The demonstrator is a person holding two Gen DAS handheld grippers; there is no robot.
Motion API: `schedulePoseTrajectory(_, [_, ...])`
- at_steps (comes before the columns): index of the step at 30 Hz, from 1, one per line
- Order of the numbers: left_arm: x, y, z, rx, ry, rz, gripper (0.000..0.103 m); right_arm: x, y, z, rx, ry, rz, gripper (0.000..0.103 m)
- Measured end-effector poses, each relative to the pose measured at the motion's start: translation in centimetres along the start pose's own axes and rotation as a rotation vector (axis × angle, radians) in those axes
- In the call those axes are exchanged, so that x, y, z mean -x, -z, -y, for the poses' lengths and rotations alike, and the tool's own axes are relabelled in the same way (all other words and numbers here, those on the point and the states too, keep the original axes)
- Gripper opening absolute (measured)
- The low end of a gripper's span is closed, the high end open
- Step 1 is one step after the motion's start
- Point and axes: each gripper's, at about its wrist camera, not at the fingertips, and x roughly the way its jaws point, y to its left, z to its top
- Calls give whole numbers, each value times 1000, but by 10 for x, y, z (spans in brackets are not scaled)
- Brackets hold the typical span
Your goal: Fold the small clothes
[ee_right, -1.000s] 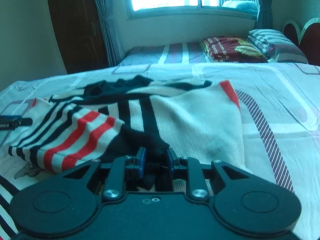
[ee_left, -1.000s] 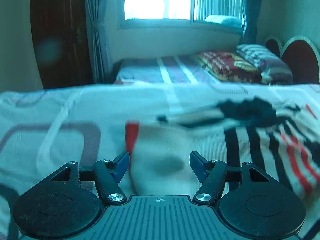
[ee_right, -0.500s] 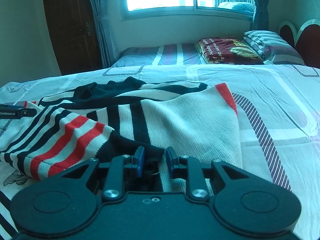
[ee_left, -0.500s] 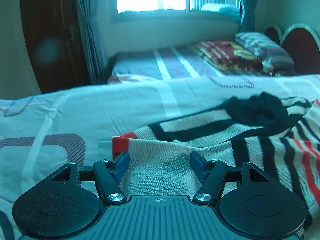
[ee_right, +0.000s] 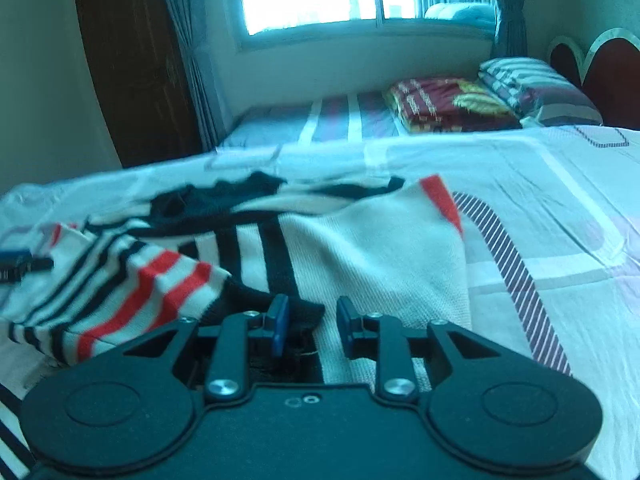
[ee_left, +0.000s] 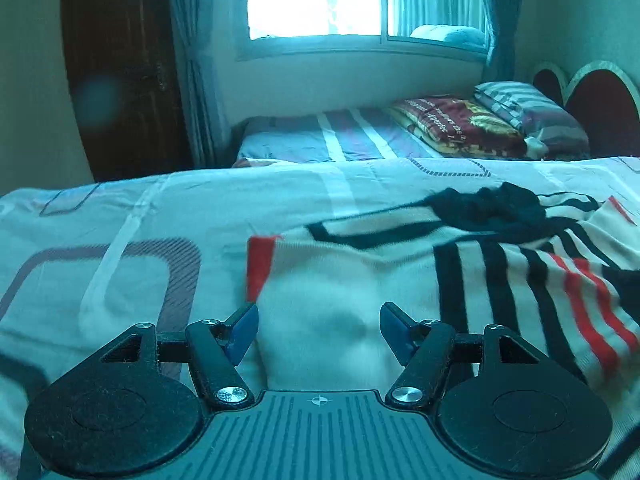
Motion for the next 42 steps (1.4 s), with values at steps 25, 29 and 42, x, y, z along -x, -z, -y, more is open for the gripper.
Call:
schedulePoseTrajectory(25, [143, 113, 4, -106, -100, -114, 99, 132, 72, 33, -58, -2, -57, 36])
schedulePoseTrajectory(29, [173, 129, 4, -77, -54, -108, 99, 161, 99, 42, -150, -18, -101, 48])
schedulePoseTrajectory(42, [240, 206, -25, 312, 324, -261, 71, 222, 191, 74, -539, -262, -223, 53])
